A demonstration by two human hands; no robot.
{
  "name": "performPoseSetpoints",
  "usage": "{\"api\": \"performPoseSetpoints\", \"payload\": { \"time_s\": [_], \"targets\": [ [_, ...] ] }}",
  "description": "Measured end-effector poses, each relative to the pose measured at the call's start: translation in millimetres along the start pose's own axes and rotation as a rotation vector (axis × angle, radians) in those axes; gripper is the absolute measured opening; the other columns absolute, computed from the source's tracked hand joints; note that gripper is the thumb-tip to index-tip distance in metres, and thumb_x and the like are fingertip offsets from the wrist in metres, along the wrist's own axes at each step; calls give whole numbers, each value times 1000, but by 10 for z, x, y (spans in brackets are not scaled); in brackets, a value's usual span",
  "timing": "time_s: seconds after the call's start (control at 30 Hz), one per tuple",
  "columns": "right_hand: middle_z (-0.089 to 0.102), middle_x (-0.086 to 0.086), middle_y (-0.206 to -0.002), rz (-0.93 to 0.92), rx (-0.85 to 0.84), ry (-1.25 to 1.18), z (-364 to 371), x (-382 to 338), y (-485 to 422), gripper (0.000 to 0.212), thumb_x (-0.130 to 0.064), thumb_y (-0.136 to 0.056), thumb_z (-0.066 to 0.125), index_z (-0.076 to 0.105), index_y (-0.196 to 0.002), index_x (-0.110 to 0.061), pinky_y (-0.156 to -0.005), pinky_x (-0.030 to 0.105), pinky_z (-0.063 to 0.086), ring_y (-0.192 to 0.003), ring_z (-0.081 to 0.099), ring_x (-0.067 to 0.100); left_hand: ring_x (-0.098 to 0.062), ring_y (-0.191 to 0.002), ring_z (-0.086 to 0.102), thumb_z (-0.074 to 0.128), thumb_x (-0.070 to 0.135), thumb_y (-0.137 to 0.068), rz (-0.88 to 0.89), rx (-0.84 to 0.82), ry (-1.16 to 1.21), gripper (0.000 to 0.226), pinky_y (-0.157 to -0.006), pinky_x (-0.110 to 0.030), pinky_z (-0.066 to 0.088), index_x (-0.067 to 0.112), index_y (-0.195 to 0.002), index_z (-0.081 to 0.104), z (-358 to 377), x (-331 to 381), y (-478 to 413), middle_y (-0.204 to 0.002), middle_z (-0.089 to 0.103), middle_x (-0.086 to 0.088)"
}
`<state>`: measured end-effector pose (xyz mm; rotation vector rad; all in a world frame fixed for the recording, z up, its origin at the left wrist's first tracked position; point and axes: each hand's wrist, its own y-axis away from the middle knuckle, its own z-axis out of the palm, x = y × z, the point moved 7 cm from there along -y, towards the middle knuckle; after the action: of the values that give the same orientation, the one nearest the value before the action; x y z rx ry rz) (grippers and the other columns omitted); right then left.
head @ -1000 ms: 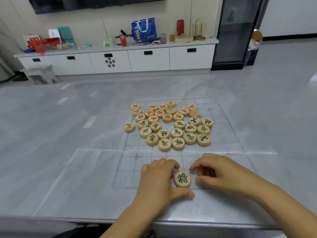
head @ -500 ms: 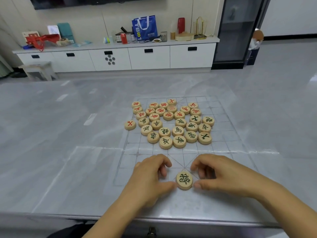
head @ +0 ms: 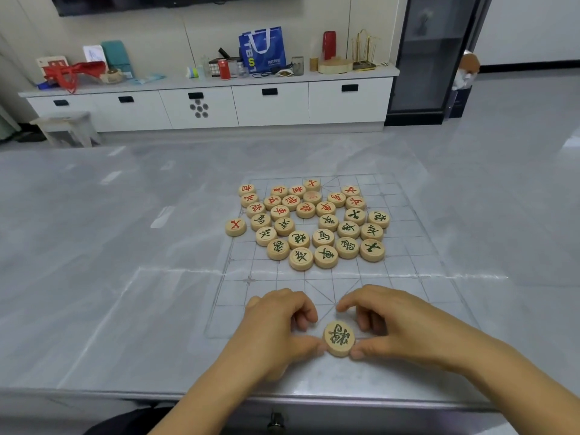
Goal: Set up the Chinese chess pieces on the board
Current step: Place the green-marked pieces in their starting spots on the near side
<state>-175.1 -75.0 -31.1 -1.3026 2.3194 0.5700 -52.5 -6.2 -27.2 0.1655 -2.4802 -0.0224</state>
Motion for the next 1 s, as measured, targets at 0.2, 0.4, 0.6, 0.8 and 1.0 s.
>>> {"api": "performPoseSetpoints", "payload": {
  "time_s": [0.2, 0.4, 0.6, 0.8, 1.0],
  "targets": [
    [43, -20, -85, -66, 35, 52, 19, -88, -36, 43, -43, -77, 68, 54, -118, -36, -80, 21, 41, -85, 46, 2, 2, -76, 43, 77, 40, -67, 2, -26, -13, 33, -82, -22, 32, 38, -89, 53, 96, 15, -22, -77, 50, 16],
    [38, -18, -86, -67, 37, 38, 64, -65, -43, 49, -38, -84, 61, 44, -131, -41, -77, 15, 36, -81, 42, 1, 0, -76, 43, 76, 44, -66, -10, 20, -25, 31, -82, -23, 30, 39, -75, 46, 118, 36, -38, -76, 49, 15],
    [46, -16, -95, -37, -16, -26, 46, 3, -63, 57, -37, -81, 65, 39, -132, -40, -79, 13, 40, -82, 47, 3, -4, -83, 47, 75, 46, -65, -19, 1, -59, 35, -84, -22, 29, 38, -76, 43, 105, 65, -44, -79, 50, 15],
    [54, -14, -94, 135, 329, -124, -422, 362, -219, 33, -30, -84, 62, 57, -117, -28, -73, 14, 41, -83, 52, 4, -7, -72, 51, 75, 23, -73, -129, 253, 261, 21, -63, -11, 40, 23, -85, 58, -391, -310, -310, -78, 56, 7],
    [47, -1, -106, 373, 679, -204, -903, 865, -267, 38, -17, -90, 54, 50, -128, -15, -79, 24, 35, -88, 50, 15, -18, -89, 51, 65, 17, -82, -272, 554, 71, 23, -79, -26, 40, 14, -103, 59, -651, -844, -578, -96, 51, -1]
  ]
}}
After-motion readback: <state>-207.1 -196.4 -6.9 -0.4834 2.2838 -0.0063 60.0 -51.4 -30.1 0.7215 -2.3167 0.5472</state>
